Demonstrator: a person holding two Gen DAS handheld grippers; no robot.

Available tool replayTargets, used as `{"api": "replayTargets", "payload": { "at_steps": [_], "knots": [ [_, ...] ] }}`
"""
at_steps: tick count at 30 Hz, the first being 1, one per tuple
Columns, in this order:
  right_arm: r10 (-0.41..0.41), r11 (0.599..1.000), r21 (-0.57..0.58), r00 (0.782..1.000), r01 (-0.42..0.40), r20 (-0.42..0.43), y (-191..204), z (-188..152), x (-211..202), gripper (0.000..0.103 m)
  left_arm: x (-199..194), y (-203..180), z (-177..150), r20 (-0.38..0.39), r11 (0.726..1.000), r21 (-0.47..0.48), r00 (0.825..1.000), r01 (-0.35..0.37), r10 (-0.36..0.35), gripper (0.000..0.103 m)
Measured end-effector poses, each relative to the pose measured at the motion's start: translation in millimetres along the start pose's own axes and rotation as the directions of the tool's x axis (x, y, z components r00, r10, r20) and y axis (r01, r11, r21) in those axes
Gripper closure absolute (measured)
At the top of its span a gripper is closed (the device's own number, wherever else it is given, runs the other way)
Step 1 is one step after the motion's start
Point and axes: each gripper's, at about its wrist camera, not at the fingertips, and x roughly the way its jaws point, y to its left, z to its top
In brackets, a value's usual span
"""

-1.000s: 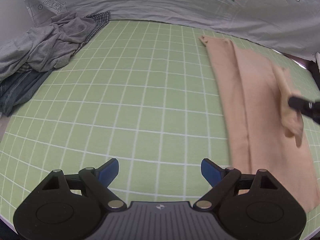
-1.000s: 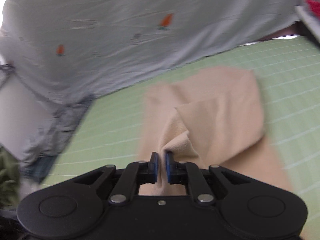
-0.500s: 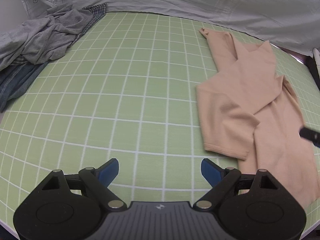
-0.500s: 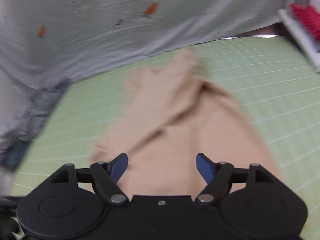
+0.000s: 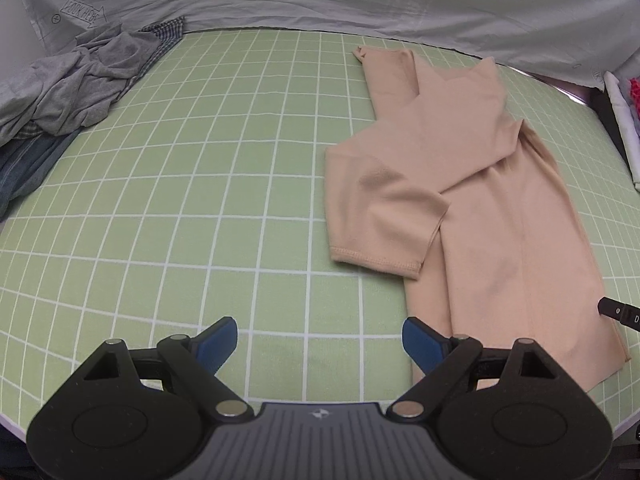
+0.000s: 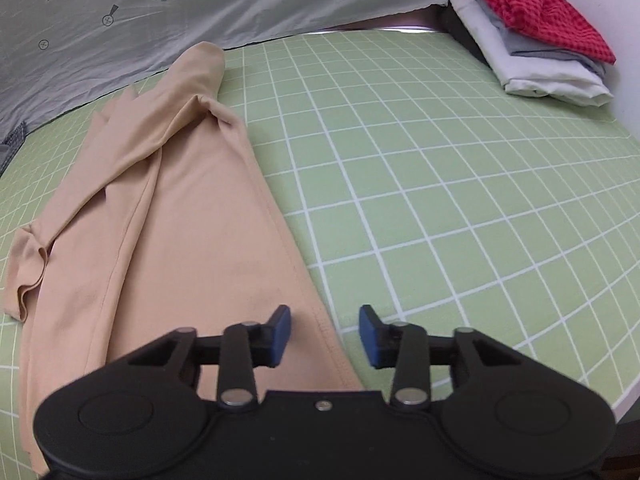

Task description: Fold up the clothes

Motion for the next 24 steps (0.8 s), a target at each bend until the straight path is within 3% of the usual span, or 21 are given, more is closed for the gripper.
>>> {"api": "replayTargets", "payload": {
  "at_steps": [3,12,18,24],
  "knots": [
    [0.025,0.999,-0.035,1.0,-0.025,0.006,3,-2,-3,0.096,-5,0,-3,0.01,1.0,-0.013,1.0,-0.012,0.012,0.013],
    [0.069,0.992,-0.113,0.995,-0.061,0.071,22,-1,-30,0.098,-8,8,-13,0.009,0.999,-0.033,1.0,-0.015,0.015,0.013],
    [0.183,0.96,-0.236,0.975,-0.149,0.127,74,-5,-60,0.099,-8,22,-23,-0.009,0.999,-0.043,1.0,-0.012,0.012,0.013],
    [0.311,0.906,-0.321,0.948,-0.275,0.067,127,-13,-61,0.099,-8,41,-31,-0.034,0.998,-0.056,0.999,-0.021,0.02,0.013]
  ]
}}
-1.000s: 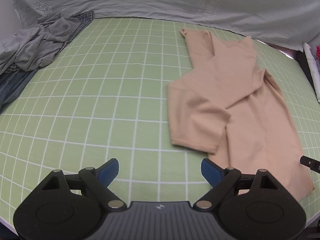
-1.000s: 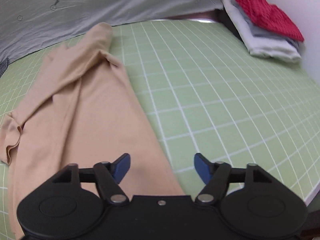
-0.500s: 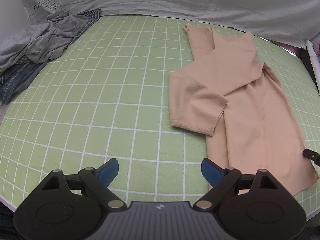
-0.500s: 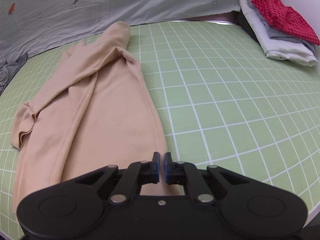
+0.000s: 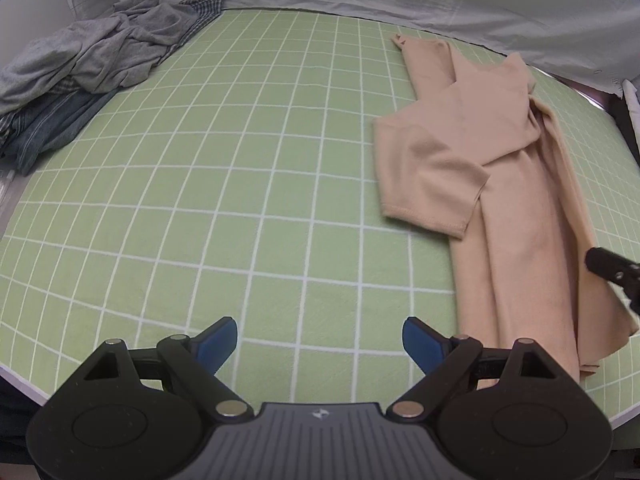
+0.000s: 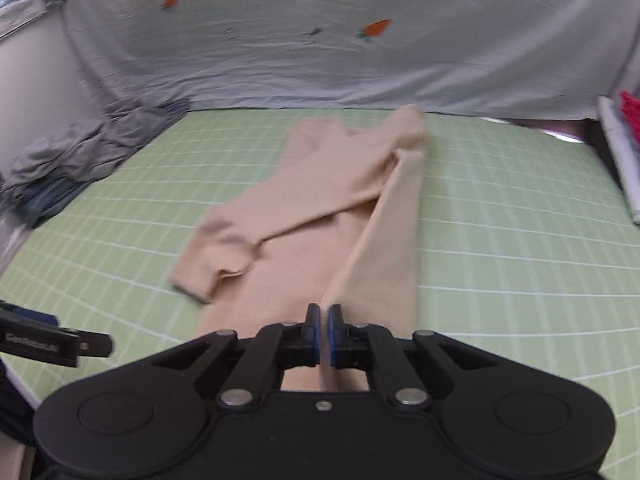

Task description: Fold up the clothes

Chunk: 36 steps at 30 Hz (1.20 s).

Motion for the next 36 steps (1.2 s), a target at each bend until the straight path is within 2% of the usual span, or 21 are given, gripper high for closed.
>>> {"api": "replayTargets", "payload": {
  "at_steps": [5,8,9,10,11,12,14,17,21,26,30,36],
  "knots": [
    [0.015,0.999,0.04,0.993,-0.01,-0.113,5,-16,35,0.099,1,8,-1,-0.013,1.0,-0.012,1.0,0.001,-0.001,0.013],
    [0.028,0.997,0.073,0.992,-0.019,-0.121,1,-16,35,0.095,1,4,2,-0.007,1.0,-0.003,1.0,0.011,-0.011,0.013],
    [0.035,0.996,0.082,0.993,-0.025,-0.115,0,-15,32,0.086,1,1,4,-0.004,1.0,-0.001,1.0,0.015,-0.015,0.013],
    [0.041,0.995,0.092,0.993,-0.031,-0.108,-1,-14,29,0.082,1,-1,6,0.001,1.0,0.001,1.0,0.019,-0.019,0.013],
    [0.037,0.995,0.099,0.994,-0.028,-0.099,-3,-12,26,0.071,1,-4,8,0.005,1.0,0.002,1.0,0.022,-0.022,0.013],
    [0.031,0.994,0.105,0.995,-0.021,-0.09,-5,-10,22,0.066,1,-7,10,0.011,1.0,0.002,1.0,0.025,-0.025,0.013],
    [0.023,0.992,0.129,0.998,-0.015,-0.065,-13,-5,16,0.064,1,-12,16,0.024,1.0,0.0,0.999,0.028,-0.028,0.013],
    [-0.011,0.983,0.182,1.0,0.015,-0.023,-33,4,8,0.052,2,-20,25,0.039,0.999,-0.004,0.999,0.032,-0.032,0.013],
    [-0.085,0.97,0.231,0.996,0.08,0.013,-62,16,7,0.051,5,-29,39,0.056,1.0,-0.009,0.998,0.03,-0.03,0.013],
    [-0.129,0.959,0.261,0.99,0.11,0.057,-85,31,12,0.052,14,-37,65,0.078,0.999,-0.025,0.997,0.029,-0.027,0.013],
    [-0.131,0.965,0.238,0.987,0.107,0.088,-92,54,26,0.056,28,-37,89,0.084,0.997,-0.057,0.995,0.057,-0.052,0.013],
    [-0.117,0.977,0.193,0.987,0.094,0.111,-101,97,65,0.056,63,-42,127,0.05,0.992,-0.084,0.995,0.089,-0.085,0.017]
  ]
}}
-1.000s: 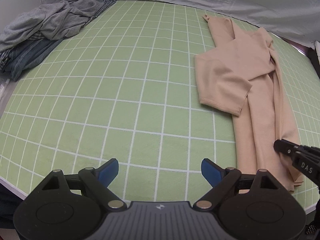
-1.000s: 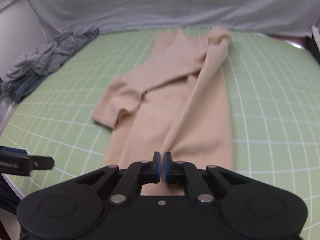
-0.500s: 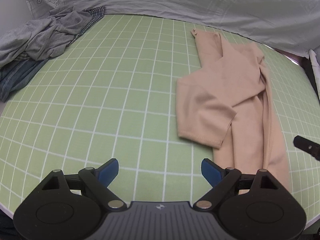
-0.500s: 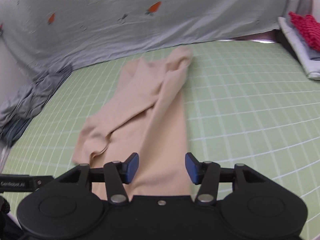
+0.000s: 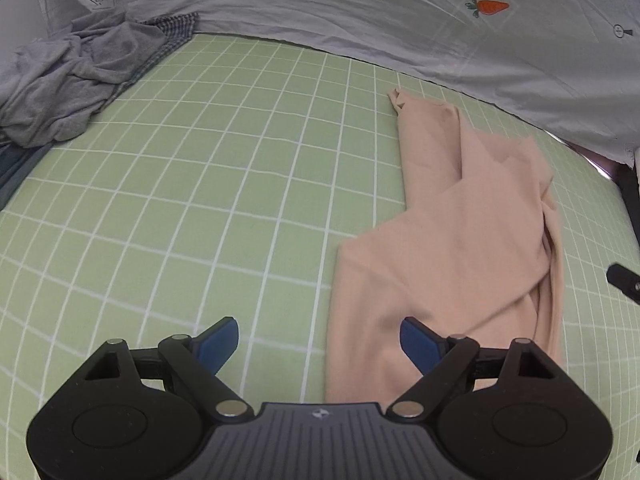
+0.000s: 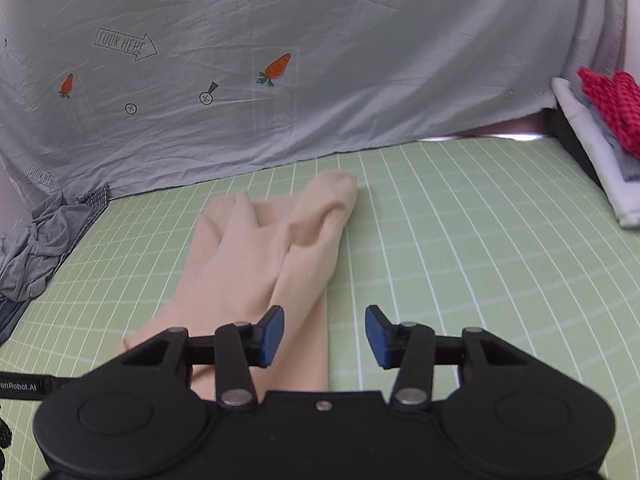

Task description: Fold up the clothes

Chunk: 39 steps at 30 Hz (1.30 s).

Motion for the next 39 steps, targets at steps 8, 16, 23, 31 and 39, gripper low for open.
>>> {"api": "replayTargets", "payload": {
  "at_steps": [8,16,23,31,39],
  "knots": [
    [0.061,0.997,-0.052,0.997,-0.064,-0.055,13,44,80,0.065,43,-9,33,-0.094,0.999,0.015,0.995,0.045,-0.044,0.04],
    [0.097,0.988,-0.107,0.986,-0.112,-0.137,31,53,137,0.071,49,-14,37,-0.112,0.998,0.047,0.993,0.037,-0.032,0.088],
    [0.116,0.99,-0.065,0.989,-0.122,-0.094,18,58,129,0.099,38,4,42,-0.075,0.997,-0.032,0.994,0.071,-0.073,0.097],
    [0.3,0.95,0.064,0.951,-0.305,0.069,13,91,85,0.099,-39,45,80,0.136,0.991,-0.085,0.986,0.105,-0.092,0.097],
    [0.243,0.966,0.093,0.97,-0.242,-0.005,32,88,116,0.053,4,90,78,0.063,0.974,-0.208,0.992,-0.09,0.105,0.08]
  ]
}}
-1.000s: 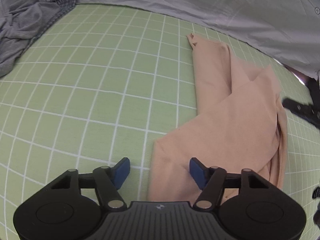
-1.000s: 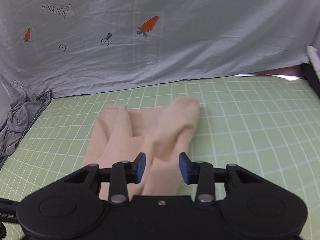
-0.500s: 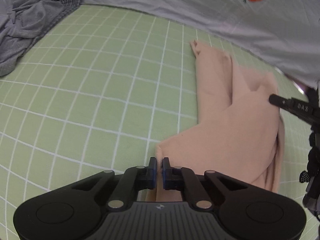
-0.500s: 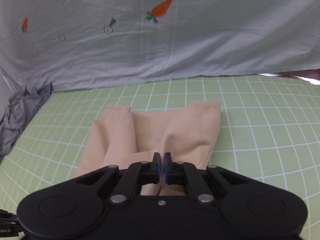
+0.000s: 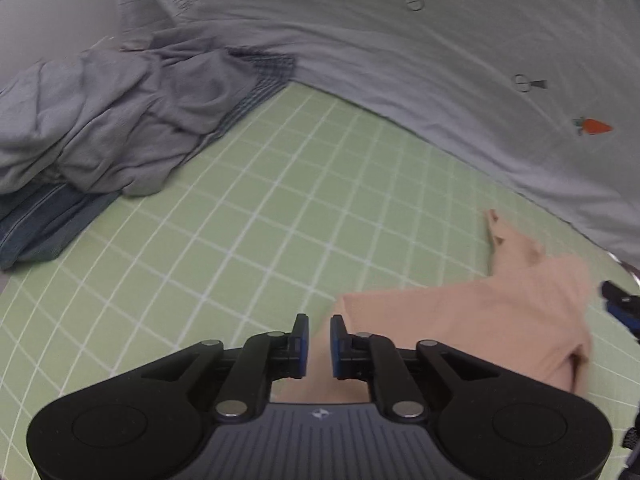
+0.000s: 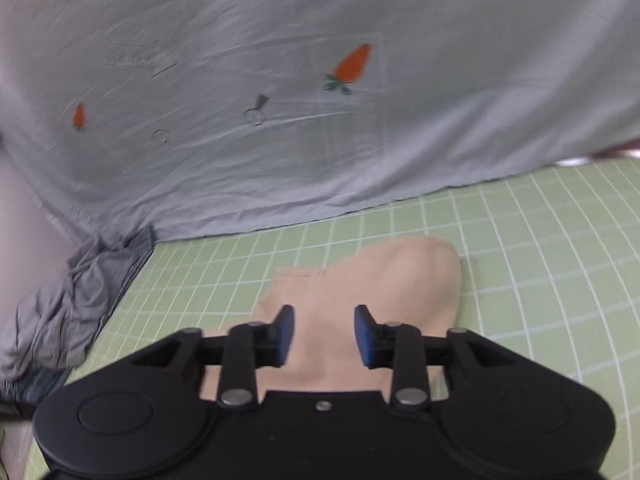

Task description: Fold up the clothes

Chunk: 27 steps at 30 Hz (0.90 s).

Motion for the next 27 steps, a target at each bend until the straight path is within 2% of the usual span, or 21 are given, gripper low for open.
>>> {"api": "replayTargets", "payload": {
  "at_steps": [2,3,6,9,11,13,14,15,17,20,23,25,27],
  "knots": [
    [-0.051,0.999,0.018,0.999,0.051,0.005,-9,1,-1,0.043,7,5,-7,-0.026,1.0,-0.012,1.0,0.002,-0.002,0.064],
    [-0.078,0.997,0.027,0.997,0.078,0.006,-13,1,-1,0.038,11,6,-11,-0.043,1.0,-0.017,0.999,0.0,-0.001,0.061],
    [-0.118,0.987,0.107,0.992,0.121,-0.034,-37,4,11,0.036,25,5,-24,-0.099,1.0,-0.006,0.995,-0.012,0.011,0.06],
    [-0.089,0.981,0.167,0.991,0.104,-0.098,-57,3,33,0.036,34,0,-33,-0.126,1.0,0.003,0.992,-0.017,0.018,0.06],
    [-0.072,0.978,0.185,0.988,0.097,-0.134,-65,2,46,0.038,37,-2,-35,-0.119,1.0,0.01,0.993,-0.028,0.029,0.059],
    [-0.049,0.977,0.197,0.987,0.079,-0.156,-70,2,57,0.055,39,-5,-35,-0.111,0.999,0.03,0.993,-0.043,0.046,0.059],
    [-0.037,0.979,0.193,0.986,0.069,-0.163,-72,3,61,0.076,40,-7,-34,-0.11,0.998,0.043,0.992,-0.052,0.056,0.061],
    [-0.026,0.981,0.187,0.985,0.058,-0.169,-73,3,66,0.09,41,-8,-34,-0.109,0.996,0.058,0.992,-0.06,0.066,0.061],
    [-0.023,0.99,0.136,0.986,0.046,-0.167,-71,7,72,0.092,43,-11,-33,-0.107,0.993,0.091,0.991,-0.076,0.086,0.063],
    [-0.017,0.991,0.127,0.987,0.038,-0.16,-74,13,80,0.092,43,-11,-32,-0.107,0.992,0.097,0.99,-0.078,0.089,0.063],
    [-0.017,0.989,0.141,0.988,0.039,-0.153,-77,19,86,0.091,44,-12,-30,-0.105,0.993,0.092,0.99,-0.08,0.089,0.063],
    [-0.041,0.99,0.126,0.987,0.061,-0.157,-73,22,87,0.084,44,-13,-30,-0.102,0.992,0.097,0.99,-0.083,0.093,0.063],
    [-0.118,0.988,0.08,0.98,0.132,-0.158,-67,22,82,0.049,45,-13,-30,-0.101,0.993,0.088,0.992,-0.073,0.082,0.065]
  ]
}}
